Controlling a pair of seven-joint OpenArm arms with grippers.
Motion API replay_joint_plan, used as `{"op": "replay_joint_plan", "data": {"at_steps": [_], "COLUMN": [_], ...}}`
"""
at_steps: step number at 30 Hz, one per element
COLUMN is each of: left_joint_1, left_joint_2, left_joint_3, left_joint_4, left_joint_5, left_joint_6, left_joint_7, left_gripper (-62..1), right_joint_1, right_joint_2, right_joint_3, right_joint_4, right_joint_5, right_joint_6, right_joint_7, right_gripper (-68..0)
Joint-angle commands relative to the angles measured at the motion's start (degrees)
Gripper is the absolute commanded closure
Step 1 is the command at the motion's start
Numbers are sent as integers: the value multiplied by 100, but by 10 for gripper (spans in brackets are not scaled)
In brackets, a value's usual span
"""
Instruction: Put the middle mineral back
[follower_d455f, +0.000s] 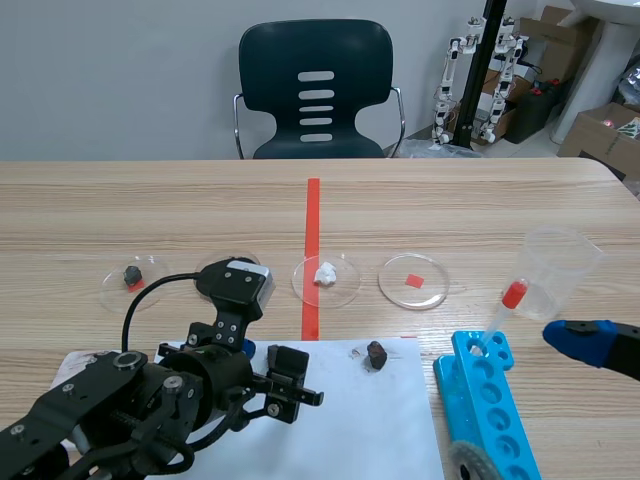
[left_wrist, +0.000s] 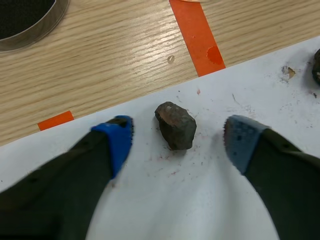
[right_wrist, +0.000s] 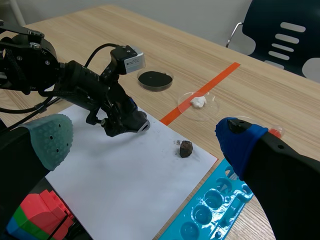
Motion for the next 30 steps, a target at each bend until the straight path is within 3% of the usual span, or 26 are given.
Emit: {"op": "replay_joint_plan", "data": {"at_steps": [1, 5, 13, 30], "left_joint_1": [-31, 44, 337, 334], "left_joint_2": [44, 42, 24, 26], "left_joint_3": [-9, -11, -11, -9], "left_joint_4": [76, 114, 503, 507], "left_joint_5": [-35, -33, 79, 140], "left_joint_6": [4, 2, 7, 4], "left_joint_7": [-120, -417, -675, -675], "left_gripper": [-487, -623, -623, -623], "right_joint_1": [52, 52, 52, 52], "right_joint_2": [0, 0, 0, -2], "right_joint_3": [15, 15, 15, 15], "right_joint_4": [118, 118, 118, 118], "right_joint_5": [22, 22, 22, 22], "right_joint_6": [2, 2, 2, 2], "right_joint_7": [90, 90, 90, 90], "right_gripper": [-591, -591, -591, -591]}}
